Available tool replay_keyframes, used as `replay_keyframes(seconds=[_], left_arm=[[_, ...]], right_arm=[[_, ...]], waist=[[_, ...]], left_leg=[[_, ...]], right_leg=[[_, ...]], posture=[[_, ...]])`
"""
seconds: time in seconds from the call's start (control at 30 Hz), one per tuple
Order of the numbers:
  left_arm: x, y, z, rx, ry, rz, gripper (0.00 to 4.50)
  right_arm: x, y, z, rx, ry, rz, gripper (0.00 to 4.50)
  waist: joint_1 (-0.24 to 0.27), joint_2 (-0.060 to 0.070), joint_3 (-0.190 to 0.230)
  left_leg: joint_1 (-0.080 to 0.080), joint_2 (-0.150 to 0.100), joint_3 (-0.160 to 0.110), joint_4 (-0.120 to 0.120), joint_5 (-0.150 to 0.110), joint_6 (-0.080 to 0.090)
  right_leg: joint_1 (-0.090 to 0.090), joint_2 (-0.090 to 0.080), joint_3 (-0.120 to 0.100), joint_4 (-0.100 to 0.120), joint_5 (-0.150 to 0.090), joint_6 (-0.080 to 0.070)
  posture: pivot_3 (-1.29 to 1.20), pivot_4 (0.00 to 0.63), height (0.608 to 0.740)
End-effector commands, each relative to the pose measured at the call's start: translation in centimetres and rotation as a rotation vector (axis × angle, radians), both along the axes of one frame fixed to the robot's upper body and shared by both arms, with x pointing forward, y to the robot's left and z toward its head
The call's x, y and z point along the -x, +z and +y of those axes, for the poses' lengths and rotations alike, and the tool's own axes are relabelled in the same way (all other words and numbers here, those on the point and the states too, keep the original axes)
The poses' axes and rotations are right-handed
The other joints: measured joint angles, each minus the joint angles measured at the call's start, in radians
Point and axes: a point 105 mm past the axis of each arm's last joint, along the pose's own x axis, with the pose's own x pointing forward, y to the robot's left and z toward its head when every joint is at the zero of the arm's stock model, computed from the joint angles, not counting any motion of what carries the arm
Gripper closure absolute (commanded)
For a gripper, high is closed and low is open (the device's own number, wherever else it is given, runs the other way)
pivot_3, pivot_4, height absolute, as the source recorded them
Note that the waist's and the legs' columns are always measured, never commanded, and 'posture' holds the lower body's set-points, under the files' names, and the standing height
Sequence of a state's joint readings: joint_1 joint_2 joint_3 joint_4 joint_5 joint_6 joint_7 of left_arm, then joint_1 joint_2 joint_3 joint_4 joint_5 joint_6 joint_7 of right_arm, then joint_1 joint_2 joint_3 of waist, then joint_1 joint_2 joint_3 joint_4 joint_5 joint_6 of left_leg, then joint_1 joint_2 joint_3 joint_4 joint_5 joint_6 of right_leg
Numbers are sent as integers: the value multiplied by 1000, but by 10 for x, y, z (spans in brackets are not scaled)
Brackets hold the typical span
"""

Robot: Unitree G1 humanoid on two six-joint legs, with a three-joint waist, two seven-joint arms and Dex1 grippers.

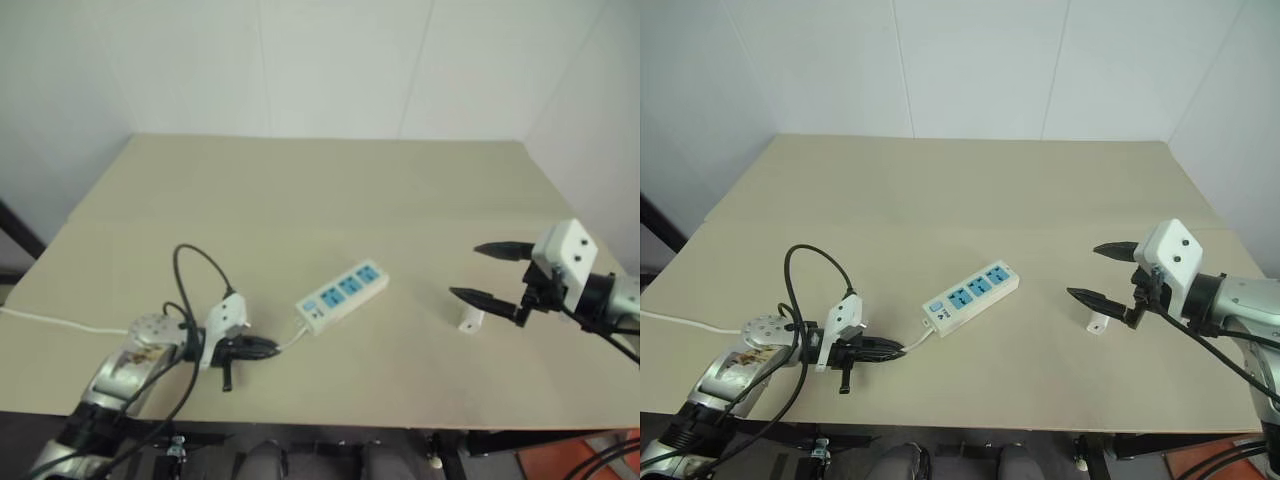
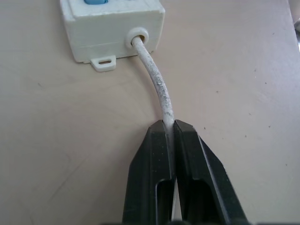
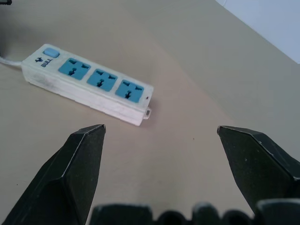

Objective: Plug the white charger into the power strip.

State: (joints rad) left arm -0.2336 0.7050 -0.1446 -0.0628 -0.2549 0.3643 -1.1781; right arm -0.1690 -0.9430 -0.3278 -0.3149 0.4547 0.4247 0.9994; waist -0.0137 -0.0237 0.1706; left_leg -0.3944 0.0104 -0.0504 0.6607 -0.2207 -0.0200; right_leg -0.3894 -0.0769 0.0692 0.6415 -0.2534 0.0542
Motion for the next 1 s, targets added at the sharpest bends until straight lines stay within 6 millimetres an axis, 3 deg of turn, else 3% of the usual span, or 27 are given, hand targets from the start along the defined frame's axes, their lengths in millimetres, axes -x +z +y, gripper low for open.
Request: replay_keyframes(seconds=[0.03,0.2,0.4,0.47,0.57,1.0], left_arm=[[-17,-1,8,-61,96,-87,3383],[-23,26,9,30,106,-140,1917],[-5,67,4,195,18,-143,18],[-3,71,-2,242,7,-155,18],[-15,68,-19,322,73,-269,18],[-46,18,-67,385,145,-317,18]], right_arm=[[0,13,2,11,14,-52,0],[1,13,3,8,14,-55,0],[5,12,1,10,-3,-59,0],[5,13,2,8,-5,-64,0],[5,13,6,1,7,-68,0],[5,20,11,-16,23,-93,0]], waist=[[0,0,0],[-1,0,0],[-7,0,0],[-5,0,0],[0,0,0],[-1,0,0]], left_leg=[[1,0,0,0,0,0],[2,0,0,0,0,0],[-1,2,0,0,0,0],[-2,1,1,0,0,1],[-1,1,1,0,0,1],[-1,0,0,0,0,1]], right_leg=[[0,0,0,0,0,0],[1,0,0,0,0,0],[-2,1,0,0,0,-1],[-2,0,0,0,0,0],[-1,0,0,0,0,0],[0,0,0,-1,0,-1]], posture=[[0,150,740],[0,150,740],[0,150,740],[0,150,740],[0,150,740],[0,150,740]])
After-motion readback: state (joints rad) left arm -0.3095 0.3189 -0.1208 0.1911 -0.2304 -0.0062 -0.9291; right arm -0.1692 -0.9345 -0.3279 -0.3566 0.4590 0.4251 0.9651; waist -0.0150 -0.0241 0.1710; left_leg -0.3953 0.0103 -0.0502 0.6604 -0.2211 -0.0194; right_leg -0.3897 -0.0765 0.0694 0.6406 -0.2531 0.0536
